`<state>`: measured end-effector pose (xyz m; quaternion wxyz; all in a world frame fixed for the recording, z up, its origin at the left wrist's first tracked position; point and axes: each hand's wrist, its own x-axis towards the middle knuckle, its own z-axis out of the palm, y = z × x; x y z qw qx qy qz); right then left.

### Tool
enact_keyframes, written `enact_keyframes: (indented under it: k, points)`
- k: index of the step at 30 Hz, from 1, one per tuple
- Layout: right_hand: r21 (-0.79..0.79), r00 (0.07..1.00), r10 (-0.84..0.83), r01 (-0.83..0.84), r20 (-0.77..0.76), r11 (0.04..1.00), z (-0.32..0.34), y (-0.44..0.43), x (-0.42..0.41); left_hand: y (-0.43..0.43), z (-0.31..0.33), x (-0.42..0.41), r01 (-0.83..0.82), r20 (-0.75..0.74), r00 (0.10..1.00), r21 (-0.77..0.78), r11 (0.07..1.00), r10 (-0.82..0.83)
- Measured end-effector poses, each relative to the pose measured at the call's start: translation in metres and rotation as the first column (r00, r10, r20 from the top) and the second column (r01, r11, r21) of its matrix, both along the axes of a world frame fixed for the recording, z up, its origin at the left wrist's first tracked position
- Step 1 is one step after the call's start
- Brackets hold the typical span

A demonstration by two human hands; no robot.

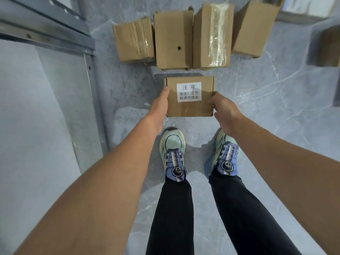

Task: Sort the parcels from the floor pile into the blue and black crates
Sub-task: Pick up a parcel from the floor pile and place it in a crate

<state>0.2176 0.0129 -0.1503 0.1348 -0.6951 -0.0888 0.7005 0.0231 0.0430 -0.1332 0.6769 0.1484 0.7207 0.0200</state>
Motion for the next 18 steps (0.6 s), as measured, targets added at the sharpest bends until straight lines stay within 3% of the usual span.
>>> enact_keyframes:
  k: [8,18]
  points:
    - [0.081,1.000,-0.016,0.016,-0.004,0.997,0.133,-0.014,0.015,-0.003,0.137,0.014,0.029,0.000,1.000,0.015,0.999,-0.029]
    - [0.225,0.974,-0.220,0.201,0.061,0.953,0.354,0.026,0.067,0.054,0.353,0.071,0.100,0.030,0.993,0.262,0.960,-0.112]
